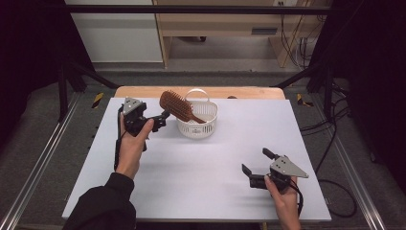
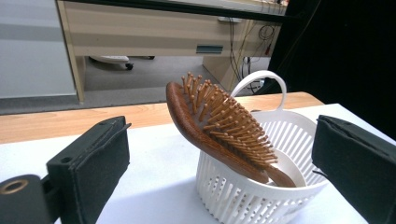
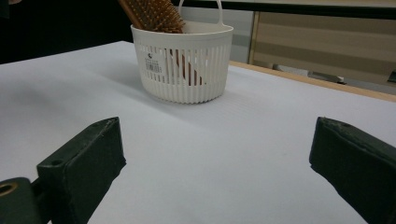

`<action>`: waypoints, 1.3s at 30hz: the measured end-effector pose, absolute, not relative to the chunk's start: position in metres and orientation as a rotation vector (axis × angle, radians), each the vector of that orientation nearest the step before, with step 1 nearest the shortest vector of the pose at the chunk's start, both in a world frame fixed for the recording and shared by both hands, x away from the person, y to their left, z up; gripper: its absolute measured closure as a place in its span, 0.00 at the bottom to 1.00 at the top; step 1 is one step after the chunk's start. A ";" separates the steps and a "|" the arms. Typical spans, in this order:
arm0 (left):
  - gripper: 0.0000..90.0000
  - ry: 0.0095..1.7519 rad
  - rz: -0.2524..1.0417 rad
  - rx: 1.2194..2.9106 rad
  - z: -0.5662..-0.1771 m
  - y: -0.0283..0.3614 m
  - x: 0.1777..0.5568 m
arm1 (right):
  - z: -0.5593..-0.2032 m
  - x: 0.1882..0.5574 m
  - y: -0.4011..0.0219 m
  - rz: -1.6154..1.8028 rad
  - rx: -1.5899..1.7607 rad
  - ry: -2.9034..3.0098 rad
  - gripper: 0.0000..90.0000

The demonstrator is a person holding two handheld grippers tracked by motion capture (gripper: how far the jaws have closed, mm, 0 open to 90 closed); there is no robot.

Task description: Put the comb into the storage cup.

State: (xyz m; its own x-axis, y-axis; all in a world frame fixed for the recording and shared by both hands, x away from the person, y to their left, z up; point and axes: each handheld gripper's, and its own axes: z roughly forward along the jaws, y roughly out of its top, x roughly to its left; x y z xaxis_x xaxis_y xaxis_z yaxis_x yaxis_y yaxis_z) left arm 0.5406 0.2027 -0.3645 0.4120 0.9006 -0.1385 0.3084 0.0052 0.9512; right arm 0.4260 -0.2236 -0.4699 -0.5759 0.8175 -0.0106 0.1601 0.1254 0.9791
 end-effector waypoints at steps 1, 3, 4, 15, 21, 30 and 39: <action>0.04 1.110 0.664 1.543 -0.362 0.204 0.539 | -0.470 0.426 -0.224 1.487 0.943 1.836 0.04; 0.04 1.104 0.666 1.540 -0.358 0.208 0.536 | -0.469 0.426 -0.225 1.489 0.945 1.832 0.04; 0.04 1.098 0.668 1.543 -0.357 0.210 0.534 | -0.469 0.426 -0.225 1.490 0.945 1.831 0.04; 0.03 1.063 0.716 1.578 -0.351 0.225 0.520 | -0.469 0.426 -0.225 1.488 0.943 1.831 0.04; 0.03 1.062 0.731 1.573 -0.355 0.232 0.515 | -0.470 0.426 -0.224 1.489 0.944 1.836 0.04; 0.03 1.016 0.825 1.581 -0.356 0.248 0.498 | -0.469 0.426 -0.225 1.487 0.943 1.833 0.04; 0.03 1.008 0.846 1.566 -0.356 0.269 0.479 | -0.470 0.426 -0.224 1.487 0.941 1.841 0.04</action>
State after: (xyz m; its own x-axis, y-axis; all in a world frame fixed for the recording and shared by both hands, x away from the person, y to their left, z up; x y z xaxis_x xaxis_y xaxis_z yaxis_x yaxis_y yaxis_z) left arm 0.4788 0.2687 -0.3564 0.3969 0.9176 0.0232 0.1820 -0.1035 0.9778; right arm 0.4256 -0.2239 -0.4697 -0.5790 0.8153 -0.0105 0.1611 0.1270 0.9787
